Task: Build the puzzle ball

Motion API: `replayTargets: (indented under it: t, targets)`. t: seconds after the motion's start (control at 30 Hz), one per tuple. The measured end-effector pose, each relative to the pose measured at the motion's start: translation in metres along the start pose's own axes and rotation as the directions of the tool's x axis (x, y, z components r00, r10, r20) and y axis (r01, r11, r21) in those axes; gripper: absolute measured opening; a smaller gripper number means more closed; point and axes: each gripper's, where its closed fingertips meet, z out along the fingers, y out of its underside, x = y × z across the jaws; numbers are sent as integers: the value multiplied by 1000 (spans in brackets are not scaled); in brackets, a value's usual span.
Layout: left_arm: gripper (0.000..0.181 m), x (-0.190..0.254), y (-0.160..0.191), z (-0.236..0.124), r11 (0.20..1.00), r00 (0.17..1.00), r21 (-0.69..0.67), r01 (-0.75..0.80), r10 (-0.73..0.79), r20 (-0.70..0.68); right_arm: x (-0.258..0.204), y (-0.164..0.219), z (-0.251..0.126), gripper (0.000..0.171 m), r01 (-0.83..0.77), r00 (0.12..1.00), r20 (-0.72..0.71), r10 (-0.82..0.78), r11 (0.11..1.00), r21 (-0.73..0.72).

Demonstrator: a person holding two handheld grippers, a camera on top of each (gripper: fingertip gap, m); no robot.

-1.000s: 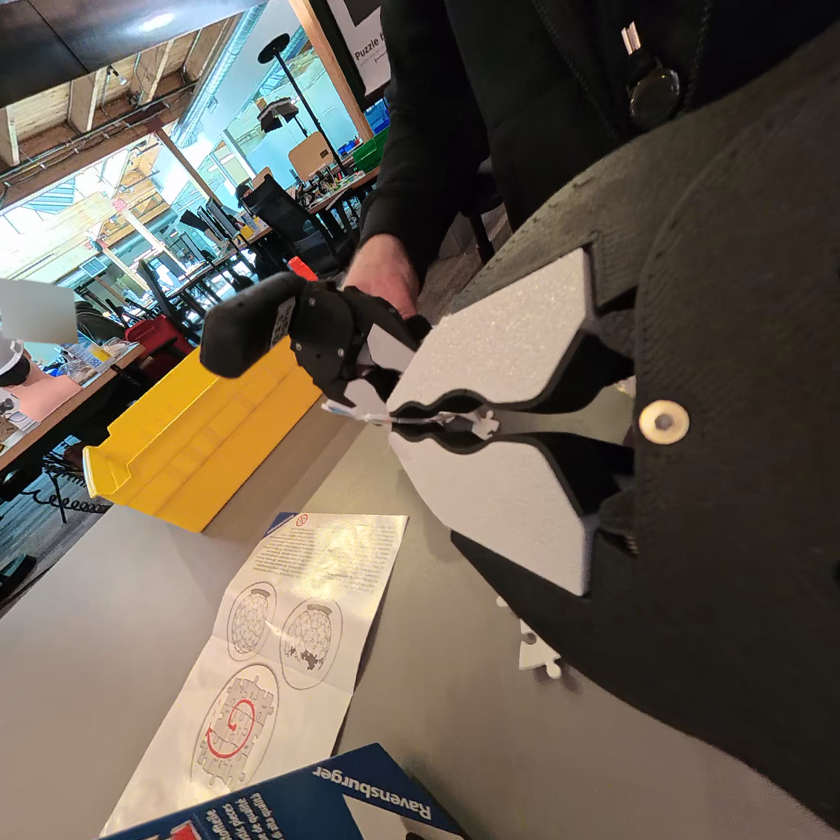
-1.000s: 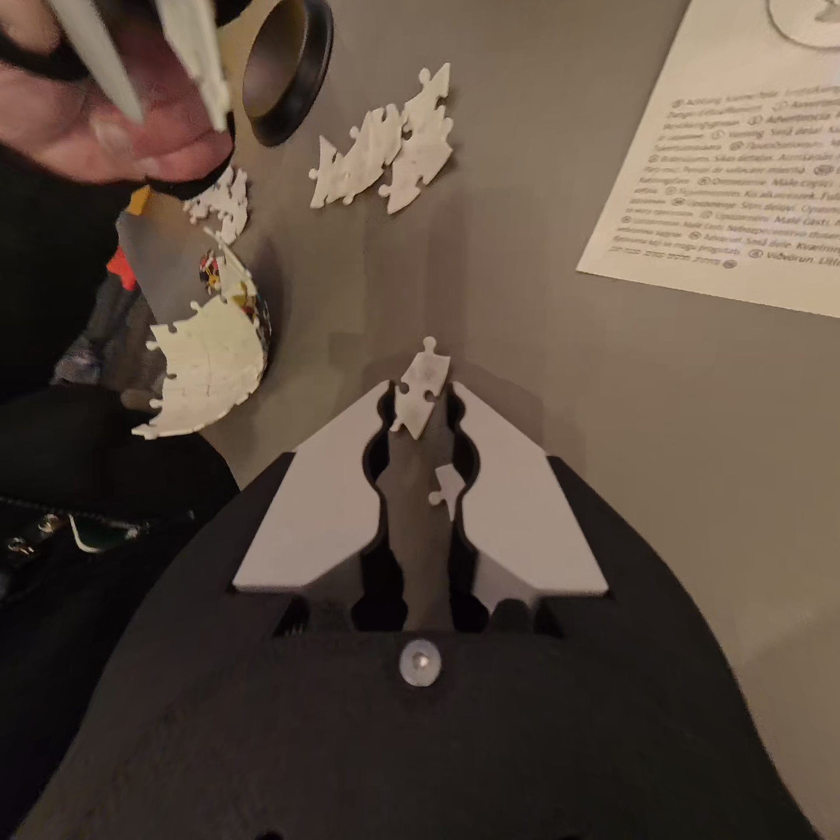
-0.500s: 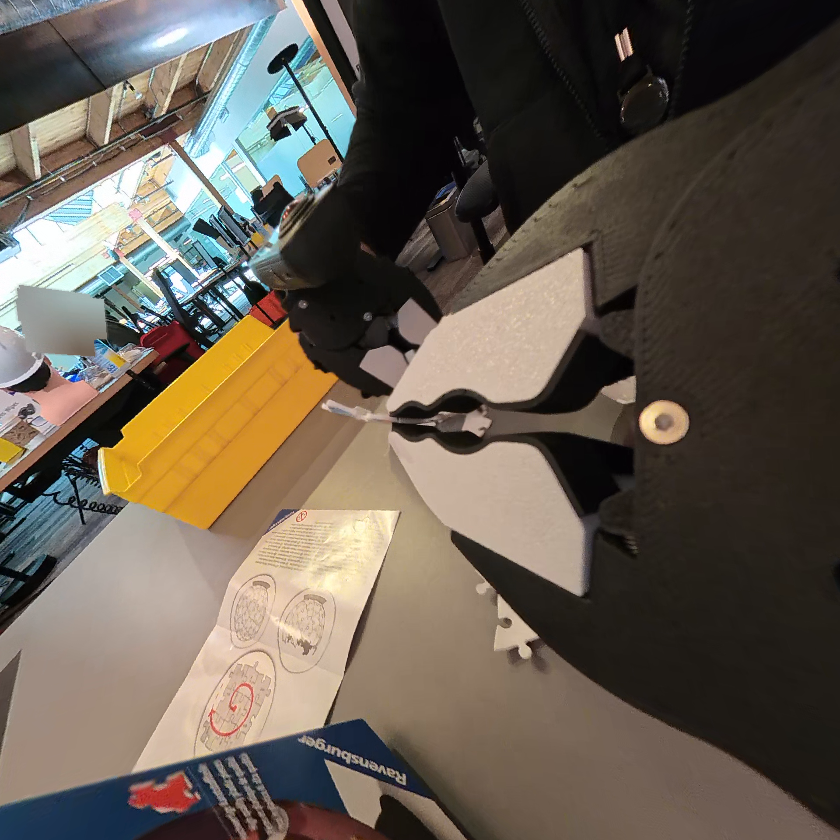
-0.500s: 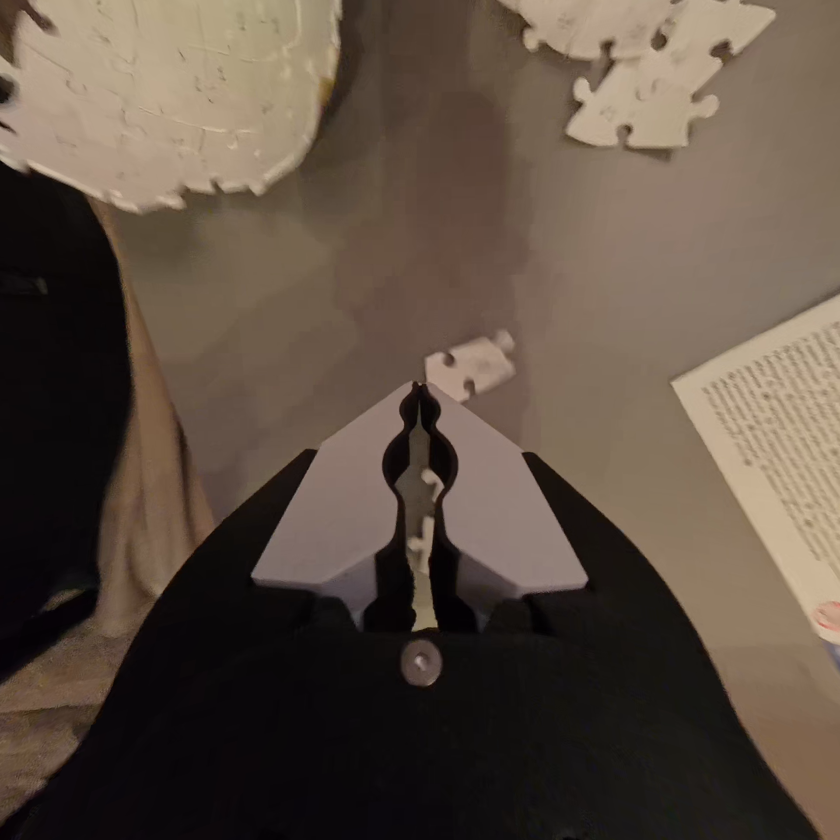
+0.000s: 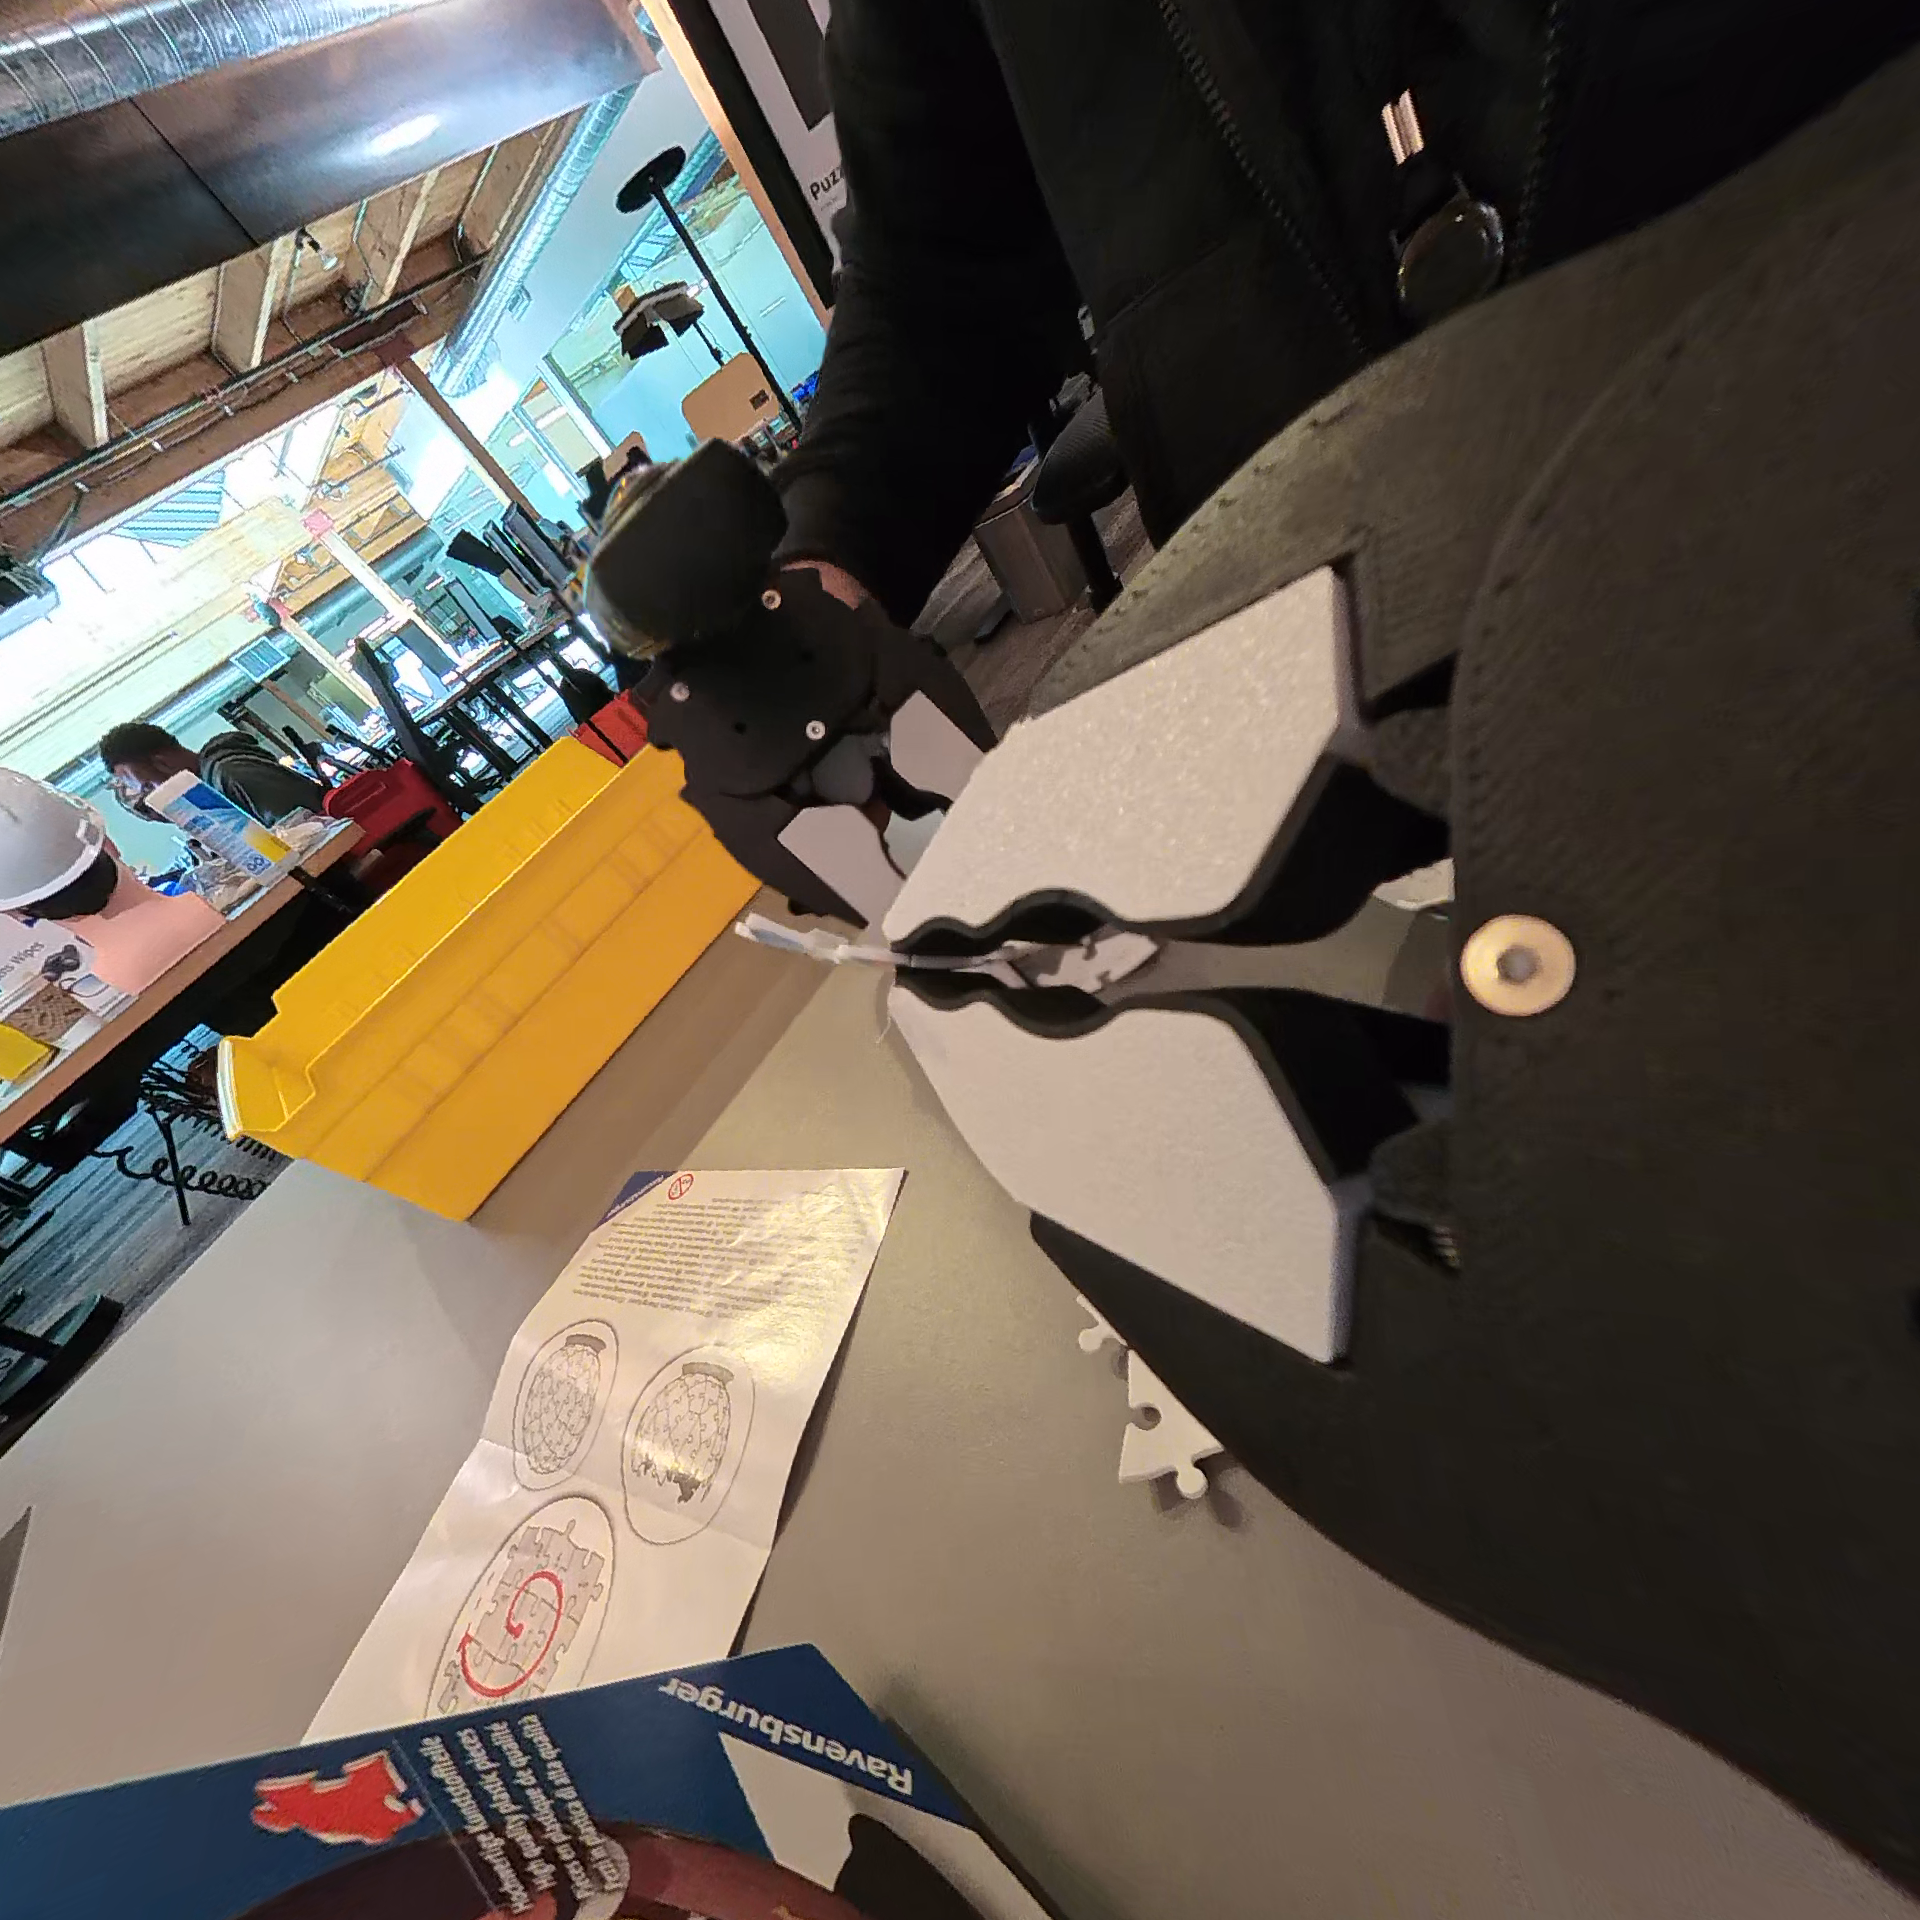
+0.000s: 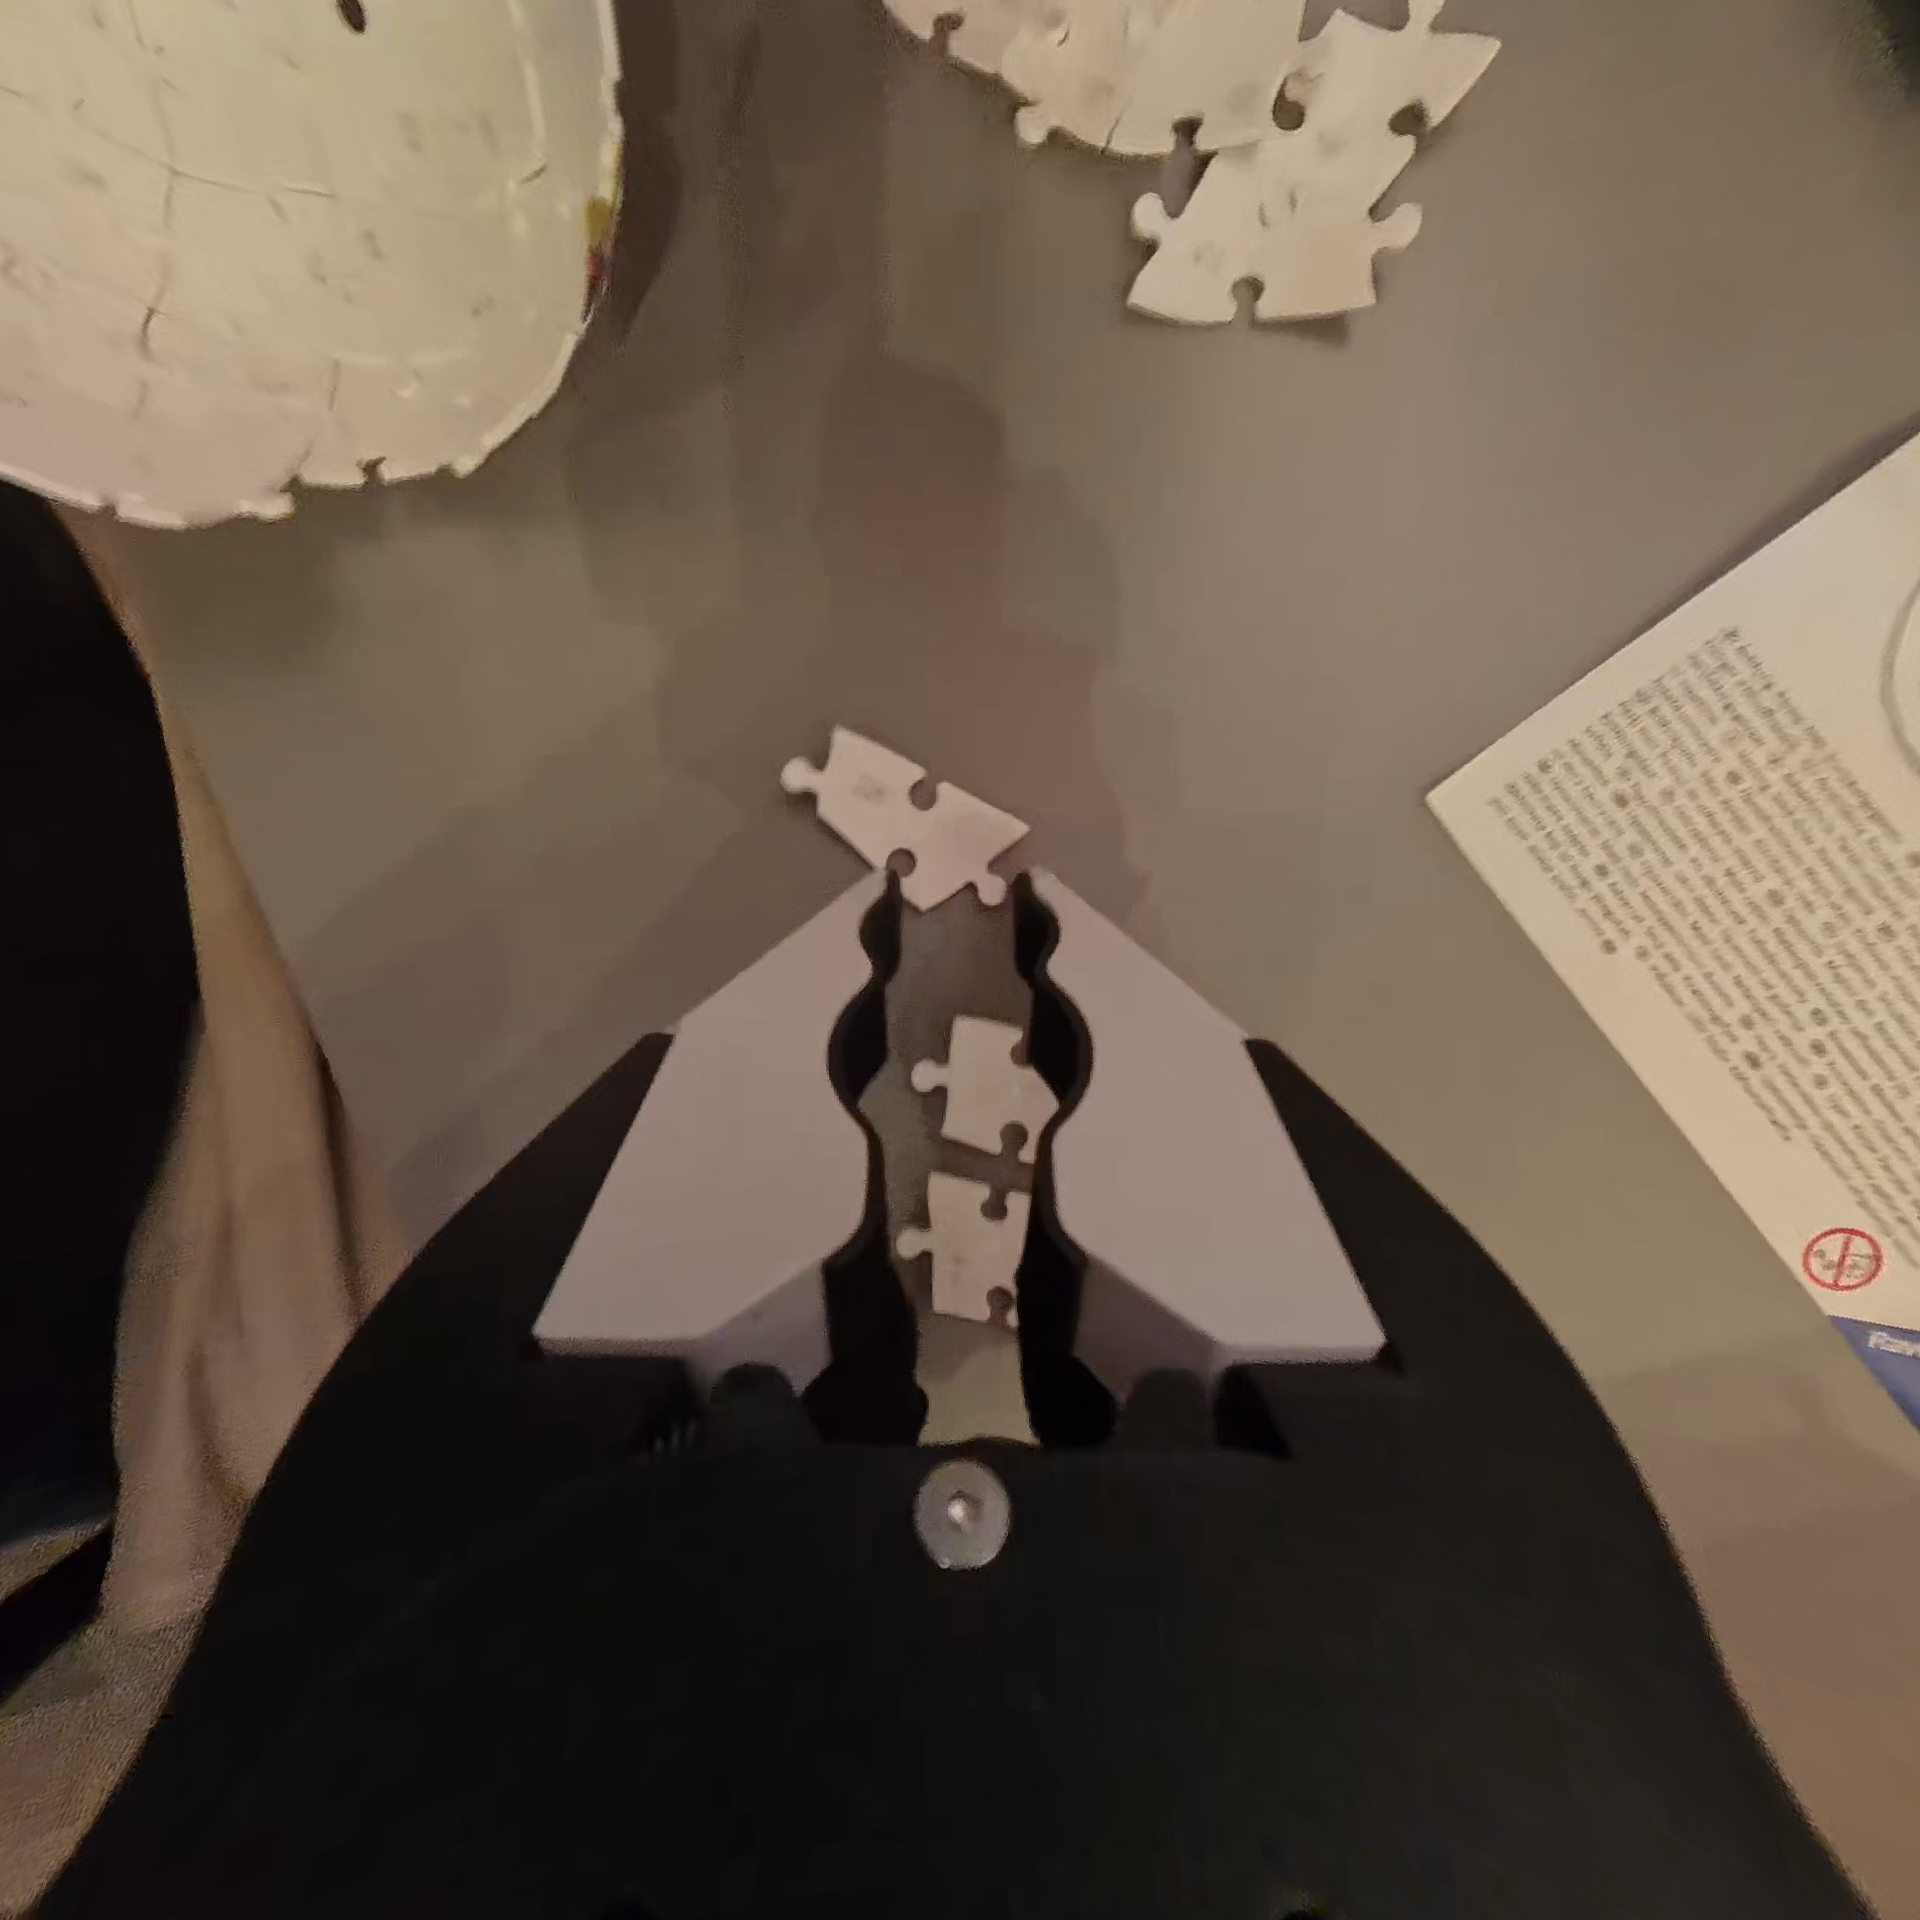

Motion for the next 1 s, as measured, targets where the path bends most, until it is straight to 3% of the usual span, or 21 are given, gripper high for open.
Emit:
replayTargets:
  t: [0.03, 0.1, 0.37, 0.7, 1.0]
  targets:
    - [2, 0, 1, 1, 1000, 1000, -2, 3, -3, -2, 1, -1, 1, 16, 1, 1000, -20, -1, 1000, 4]
    - [2, -1, 2, 2, 1000, 1000, -7, 3, -3, -3, 4, -1, 1, 8, 4, 999, -45, -3, 1000, 19]
    - [2, -1, 4, 3, 1000, 1000, -20, -5, 5, -3, -2, -10, 0, 18, -22, 999, -23, 23, 998, 63]
    - [2, -6, 9, 3, 998, 1000, -58, 3, -2, 14, -1, -12, 8, 14, 37, 998, -49, -35, 998, 49]
    - [2, -13, 50, 27, 914, 995, -395, 98, -102, 11, 5, -18, 1, 13, 408, 904, -110, -413, 911, -66]
